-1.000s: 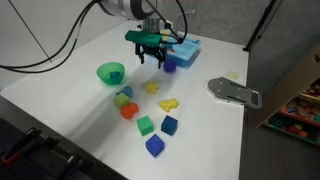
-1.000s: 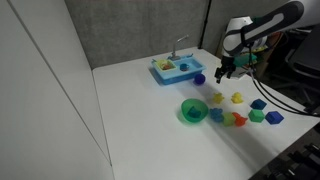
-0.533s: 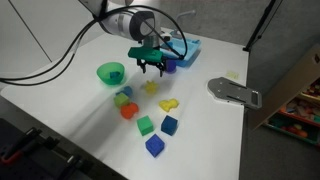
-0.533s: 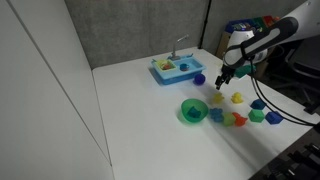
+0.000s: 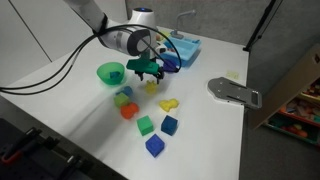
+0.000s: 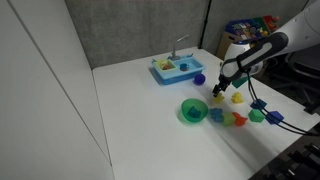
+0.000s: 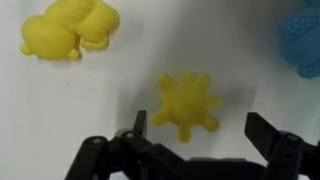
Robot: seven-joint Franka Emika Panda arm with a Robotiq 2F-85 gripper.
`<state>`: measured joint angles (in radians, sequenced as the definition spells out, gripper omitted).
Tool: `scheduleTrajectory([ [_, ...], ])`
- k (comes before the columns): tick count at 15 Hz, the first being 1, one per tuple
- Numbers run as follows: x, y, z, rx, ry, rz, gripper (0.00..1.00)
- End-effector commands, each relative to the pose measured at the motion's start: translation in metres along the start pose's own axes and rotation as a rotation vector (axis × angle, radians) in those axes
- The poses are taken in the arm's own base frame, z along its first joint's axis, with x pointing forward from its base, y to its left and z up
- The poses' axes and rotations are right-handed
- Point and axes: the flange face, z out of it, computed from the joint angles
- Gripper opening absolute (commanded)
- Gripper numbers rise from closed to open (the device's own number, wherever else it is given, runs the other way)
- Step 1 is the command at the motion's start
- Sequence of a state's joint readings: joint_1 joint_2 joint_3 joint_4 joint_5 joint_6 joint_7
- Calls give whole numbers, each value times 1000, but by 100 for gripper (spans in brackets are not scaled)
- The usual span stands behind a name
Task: Put the round yellow toy in the bowl
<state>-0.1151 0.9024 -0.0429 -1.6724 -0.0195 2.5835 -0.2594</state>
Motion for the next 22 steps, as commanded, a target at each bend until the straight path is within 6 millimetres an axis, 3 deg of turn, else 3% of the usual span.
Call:
scheduleTrajectory([
  [1, -4, 6, 11, -4, 0, -14, 100],
  [6, -9, 8, 28, -21, -27, -17, 100],
  [7, -10, 9, 30, -28, -30, -19, 75],
  [8, -10, 9, 31, -36, -31, -23, 75],
  [11, -8, 8, 29, -52, -28, -36, 49],
  [14, -6, 4, 10, -64, 6, -50, 27],
  [15, -5, 2, 2, -67, 22, -55, 27],
  [17, -2, -4, -14, -73, 51, -64, 15],
  [22, -8, -31, -60, -72, 75, -93, 7],
])
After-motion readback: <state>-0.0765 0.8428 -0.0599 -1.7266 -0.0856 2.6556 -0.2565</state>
